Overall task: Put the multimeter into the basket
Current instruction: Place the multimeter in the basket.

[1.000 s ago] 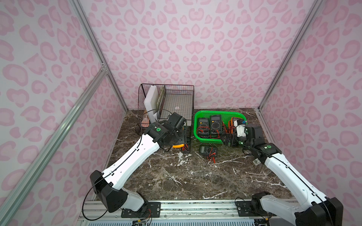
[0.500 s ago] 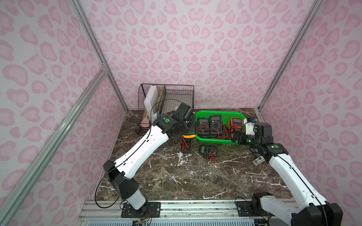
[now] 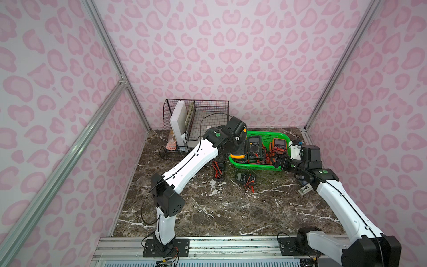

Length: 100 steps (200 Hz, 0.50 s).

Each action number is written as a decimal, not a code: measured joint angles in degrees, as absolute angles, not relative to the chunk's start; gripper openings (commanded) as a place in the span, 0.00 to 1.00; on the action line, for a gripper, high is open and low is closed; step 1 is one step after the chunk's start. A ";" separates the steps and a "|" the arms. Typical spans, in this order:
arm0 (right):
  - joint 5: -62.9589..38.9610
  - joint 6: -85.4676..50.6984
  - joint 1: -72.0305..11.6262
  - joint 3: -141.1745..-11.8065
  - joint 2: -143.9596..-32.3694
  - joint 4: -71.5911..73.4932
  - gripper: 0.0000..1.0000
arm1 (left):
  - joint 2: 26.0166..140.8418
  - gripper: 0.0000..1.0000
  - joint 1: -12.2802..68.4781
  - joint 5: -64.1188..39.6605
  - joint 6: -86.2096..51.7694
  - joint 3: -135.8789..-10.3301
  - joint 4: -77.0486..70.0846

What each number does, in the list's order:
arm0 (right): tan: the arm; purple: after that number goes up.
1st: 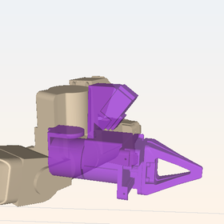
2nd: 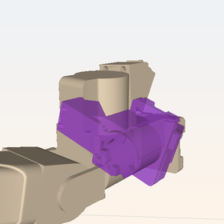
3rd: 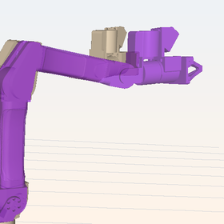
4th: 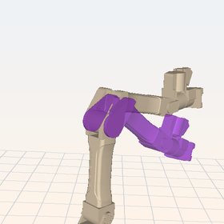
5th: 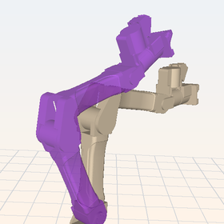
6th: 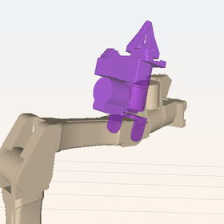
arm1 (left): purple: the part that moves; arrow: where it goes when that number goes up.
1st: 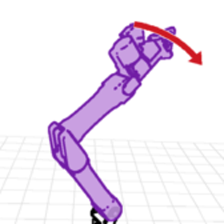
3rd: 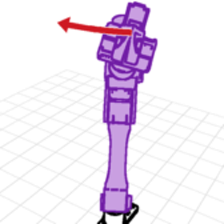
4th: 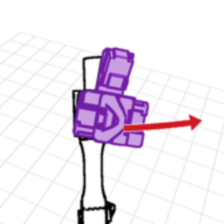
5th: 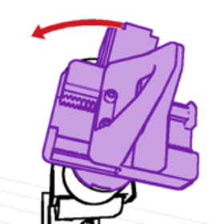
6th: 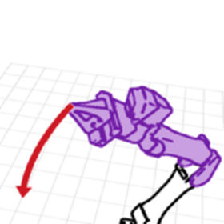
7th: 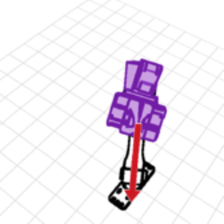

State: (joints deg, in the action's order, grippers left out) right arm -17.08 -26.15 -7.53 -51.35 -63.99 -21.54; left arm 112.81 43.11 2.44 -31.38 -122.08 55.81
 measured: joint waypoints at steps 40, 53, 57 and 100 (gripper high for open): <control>-17.39 -28.42 -7.51 -50.65 -63.99 -21.15 0.99 | 119.04 0.00 43.24 3.14 -29.19 -127.33 56.25; -17.56 -28.73 -7.51 -50.46 -63.99 -21.12 0.99 | 120.95 0.00 43.24 3.90 -28.29 -128.92 56.42; -17.56 -28.93 -7.51 -50.43 -63.99 -21.12 0.99 | 121.51 0.00 43.24 4.05 -28.18 -129.43 56.53; -17.56 -29.78 -7.51 -50.28 -63.81 -21.56 0.99 | 126.85 0.00 43.24 6.63 -25.50 -132.64 56.36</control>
State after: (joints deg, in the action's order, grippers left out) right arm -17.56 -29.78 -7.51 -50.28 -63.81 -21.56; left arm 126.85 43.24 6.63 -25.50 -132.64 56.36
